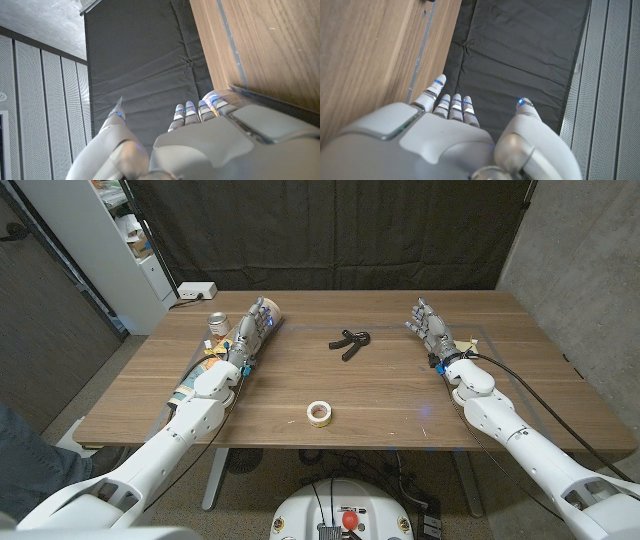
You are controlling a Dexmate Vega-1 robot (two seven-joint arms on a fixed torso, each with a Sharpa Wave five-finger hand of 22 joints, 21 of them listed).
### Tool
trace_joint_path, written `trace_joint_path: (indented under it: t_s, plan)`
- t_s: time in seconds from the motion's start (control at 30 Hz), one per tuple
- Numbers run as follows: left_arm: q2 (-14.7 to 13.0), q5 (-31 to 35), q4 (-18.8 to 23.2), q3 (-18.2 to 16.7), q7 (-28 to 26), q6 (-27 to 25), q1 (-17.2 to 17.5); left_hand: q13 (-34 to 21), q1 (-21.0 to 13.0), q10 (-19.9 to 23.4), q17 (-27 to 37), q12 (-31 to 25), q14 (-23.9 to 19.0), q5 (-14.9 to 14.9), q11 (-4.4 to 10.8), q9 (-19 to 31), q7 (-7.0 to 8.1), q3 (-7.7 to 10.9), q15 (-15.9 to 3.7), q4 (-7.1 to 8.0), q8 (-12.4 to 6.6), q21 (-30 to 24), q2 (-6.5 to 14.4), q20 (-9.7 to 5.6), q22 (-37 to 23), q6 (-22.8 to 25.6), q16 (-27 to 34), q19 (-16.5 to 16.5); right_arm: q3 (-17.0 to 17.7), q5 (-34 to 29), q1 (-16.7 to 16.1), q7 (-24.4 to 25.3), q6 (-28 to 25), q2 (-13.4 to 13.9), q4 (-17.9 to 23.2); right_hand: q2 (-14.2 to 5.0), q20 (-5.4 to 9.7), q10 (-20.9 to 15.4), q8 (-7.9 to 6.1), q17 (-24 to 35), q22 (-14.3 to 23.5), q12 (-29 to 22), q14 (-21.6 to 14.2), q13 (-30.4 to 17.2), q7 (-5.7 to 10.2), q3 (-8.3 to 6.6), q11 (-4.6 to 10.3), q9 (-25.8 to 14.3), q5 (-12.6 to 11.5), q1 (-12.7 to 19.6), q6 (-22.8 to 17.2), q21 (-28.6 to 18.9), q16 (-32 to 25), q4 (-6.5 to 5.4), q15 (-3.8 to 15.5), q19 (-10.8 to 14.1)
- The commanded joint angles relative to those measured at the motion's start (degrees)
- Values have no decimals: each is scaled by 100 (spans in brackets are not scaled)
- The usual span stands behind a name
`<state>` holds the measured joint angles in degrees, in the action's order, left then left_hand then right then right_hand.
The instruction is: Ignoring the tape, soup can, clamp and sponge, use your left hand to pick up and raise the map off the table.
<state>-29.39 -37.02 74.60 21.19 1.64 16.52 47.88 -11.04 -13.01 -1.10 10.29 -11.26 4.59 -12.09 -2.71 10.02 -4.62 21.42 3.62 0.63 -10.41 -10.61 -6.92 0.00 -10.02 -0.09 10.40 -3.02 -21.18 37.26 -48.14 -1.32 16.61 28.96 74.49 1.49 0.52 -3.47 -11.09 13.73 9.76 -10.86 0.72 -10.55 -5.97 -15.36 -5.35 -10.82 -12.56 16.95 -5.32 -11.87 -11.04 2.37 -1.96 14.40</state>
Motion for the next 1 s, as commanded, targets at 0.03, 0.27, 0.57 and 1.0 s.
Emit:
trace_joint_path:
  t_s: [0.03, 0.27, 0.57, 1.0]
  plan:
    - [-26, 54, 34, 28, -66, -114, -55, -8, -50, 0, 10, -22, 35, -30, -42, 20, -42, 37, 1, -16, -39, -28, 4, -13, -18, 22, 27, -44, 3, 12, 50, 29, 36, -76, -69, -22, 5, -6, -33, 9, 8, -28, -4, -16, -29, -38, -32, -8, -37, 55, -17, -34, -38, 8, -46, 37]
    - [-21, 84, 82, 44, -129, -154, -59, -6, -56, 14, 10, -30, 31, -31, -44, 20, -41, 38, 8, -21, -43, -29, 20, 0, -18, 36, 28, -51, -5, 27, 69, 14, 19, -94, -127, -32, -2, -10, -33, -1, 9, -28, -7, -15, -20, -41, -30, -7, -42, 64, -22, -25, -39, 16, -44, 33]
    - [-13, 42, 81, 81, -36, -239, -117, -3, -75, 34, 9, -41, 20, -30, -82, 20, -41, 49, 1, -32, -45, -33, 60, 31, -19, 48, 32, -57, 24, 30, 10, 76, -16, -50, -81, -47, -6, -19, -31, -12, 10, -31, -8, -15, -17, -46, -41, -7, -50, 79, -25, -16, -40, 26, -56, 32]
    - [-99, 189, 338, 139, -59, -250, -119, 0, -108, 52, 8, -52, -10, -23, -75, 19, -51, 68, 13, -49, -57, -42, 121, 84, -21, 94, 42, -56, 62, 72, -42, 130, -6, -70, -105, -68, -9, -27, -31, -29, 11, -32, -14, -14, -9, -49, -44, -6, -59, 97, -34, -3, -44, 42, -50, 32]
